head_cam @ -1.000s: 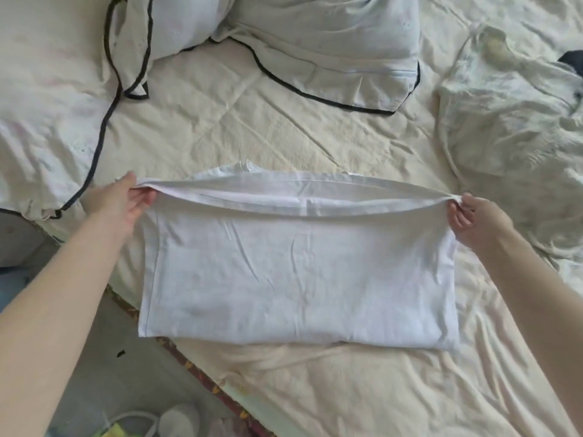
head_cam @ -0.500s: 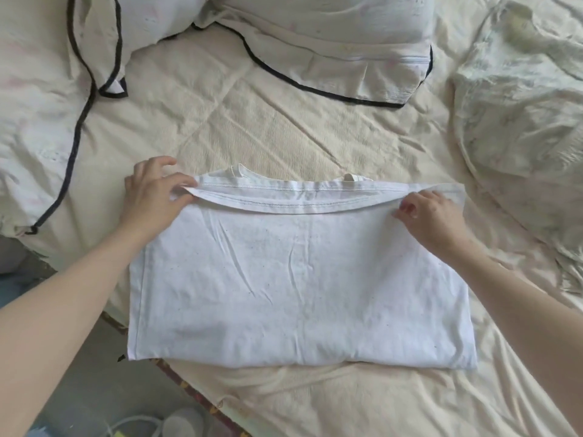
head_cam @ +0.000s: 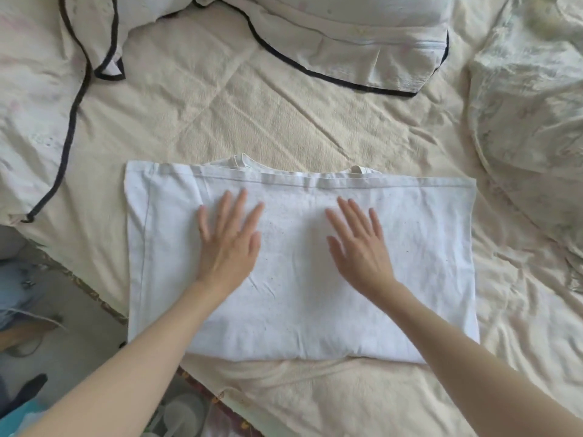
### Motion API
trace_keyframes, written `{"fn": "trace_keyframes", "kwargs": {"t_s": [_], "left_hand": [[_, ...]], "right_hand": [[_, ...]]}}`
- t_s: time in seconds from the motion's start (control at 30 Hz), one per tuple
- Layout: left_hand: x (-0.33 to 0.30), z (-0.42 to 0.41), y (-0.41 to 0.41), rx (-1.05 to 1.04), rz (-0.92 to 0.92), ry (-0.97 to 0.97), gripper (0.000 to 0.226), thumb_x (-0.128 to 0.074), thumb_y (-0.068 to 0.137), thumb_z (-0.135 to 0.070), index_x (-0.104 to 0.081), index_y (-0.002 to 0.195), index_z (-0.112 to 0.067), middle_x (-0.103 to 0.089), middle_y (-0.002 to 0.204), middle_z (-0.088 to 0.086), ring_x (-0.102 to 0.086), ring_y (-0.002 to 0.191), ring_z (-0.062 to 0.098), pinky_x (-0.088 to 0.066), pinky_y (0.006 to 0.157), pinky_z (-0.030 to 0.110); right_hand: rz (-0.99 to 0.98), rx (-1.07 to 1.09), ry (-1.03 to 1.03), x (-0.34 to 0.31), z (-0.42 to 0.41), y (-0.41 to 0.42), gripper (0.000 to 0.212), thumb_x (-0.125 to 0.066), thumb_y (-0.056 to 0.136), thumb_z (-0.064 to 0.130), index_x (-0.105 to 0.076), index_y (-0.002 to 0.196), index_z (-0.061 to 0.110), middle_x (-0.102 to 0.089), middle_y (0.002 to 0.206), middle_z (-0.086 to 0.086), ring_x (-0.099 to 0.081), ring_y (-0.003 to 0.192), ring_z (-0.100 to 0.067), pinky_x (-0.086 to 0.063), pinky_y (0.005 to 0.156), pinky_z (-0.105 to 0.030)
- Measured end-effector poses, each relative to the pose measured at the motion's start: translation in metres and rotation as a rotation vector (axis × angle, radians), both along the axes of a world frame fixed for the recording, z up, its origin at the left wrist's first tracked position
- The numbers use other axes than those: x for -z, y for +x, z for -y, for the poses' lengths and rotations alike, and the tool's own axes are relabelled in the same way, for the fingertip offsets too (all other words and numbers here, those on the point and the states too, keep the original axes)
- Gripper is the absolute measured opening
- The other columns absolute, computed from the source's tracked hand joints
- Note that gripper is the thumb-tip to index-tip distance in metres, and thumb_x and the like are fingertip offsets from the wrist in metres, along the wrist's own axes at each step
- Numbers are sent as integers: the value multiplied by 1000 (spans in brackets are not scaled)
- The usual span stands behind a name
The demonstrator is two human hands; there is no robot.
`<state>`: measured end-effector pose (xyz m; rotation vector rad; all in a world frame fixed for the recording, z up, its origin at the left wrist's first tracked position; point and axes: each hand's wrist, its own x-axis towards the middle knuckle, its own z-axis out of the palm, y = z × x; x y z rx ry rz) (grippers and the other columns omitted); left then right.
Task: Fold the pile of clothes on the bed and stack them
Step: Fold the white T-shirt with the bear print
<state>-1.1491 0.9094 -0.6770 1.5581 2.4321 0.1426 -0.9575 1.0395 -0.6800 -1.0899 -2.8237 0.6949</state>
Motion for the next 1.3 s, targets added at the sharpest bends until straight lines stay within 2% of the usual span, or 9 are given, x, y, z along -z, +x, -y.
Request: {"fn": "trace_keyframes", "kwargs": {"t_s": [0.17,0.37,0.47,0.57,0.7,0.83,0.97,1.17,1.3], "left_hand": [[20,16,-38,210,-237,-251,54,-12,98,-48,-21,149,-31,-12,158,0,-12,146,28,3,113,53],[-7,55,-121,18,-372,-279,55,-31,98,-35,-22,150,-19,-16,157,12,-12,144,33,29,106,33],[-12,72,-73,-78,-260,-225,56,-35,99,-30,-17,150,-18,-13,158,14,-7,145,33,26,109,35],[-9,87,22,-30,-129,-204,50,-28,100,-31,-13,147,-20,-17,157,14,-13,144,34,2,115,52],[-2,96,129,82,43,-245,54,-28,93,-34,-26,146,-25,-26,154,12,-26,141,34,-14,111,61],[4,130,100,163,15,-357,54,-13,99,-42,-33,145,-20,-26,154,9,-23,142,29,-4,115,47],[5,170,31,-40,-49,-380,52,-19,102,-41,-27,148,-17,-18,156,8,-16,144,30,-3,115,49],[-10,207,-1,-349,49,-481,55,-18,99,-33,-5,152,-26,2,160,6,2,146,29,-7,115,50],[-20,203,4,-637,471,-284,55,-26,103,-24,-2,153,-22,-6,160,5,-6,146,25,-12,116,43]], "right_hand": [[203,-261,47,15,-27,32,48,-58,93,20,-47,139,13,-37,148,-16,-33,137,-37,-19,112,-57],[548,158,61,-7,-86,134,56,-29,98,40,-29,148,15,-20,156,-16,-17,144,-33,-8,114,-60],[487,89,33,-18,-35,123,64,-21,92,40,-37,144,7,-28,152,-20,-27,140,-38,-15,111,-60],[318,-2,-6,-15,45,92,54,-34,92,31,-46,138,5,-38,146,-21,-39,133,-41,-24,106,-62],[198,-45,-119,-6,133,65,50,-36,95,30,-41,142,13,-35,149,-15,-27,139,-31,-21,113,-52],[349,-67,-133,-1,108,132,49,-37,97,33,-38,144,18,-27,152,-7,-25,141,-29,-6,115,-41],[636,74,-97,-9,52,237,61,6,91,53,-5,146,30,2,155,5,3,144,-12,7,117,-38],[743,270,-101,-16,54,255,55,-17,100,38,1,152,25,1,160,-1,6,147,-19,7,118,-43],[595,407,-113,-19,79,216,55,-21,101,35,-7,152,19,1,160,-6,6,147,-21,10,117,-44]]}}
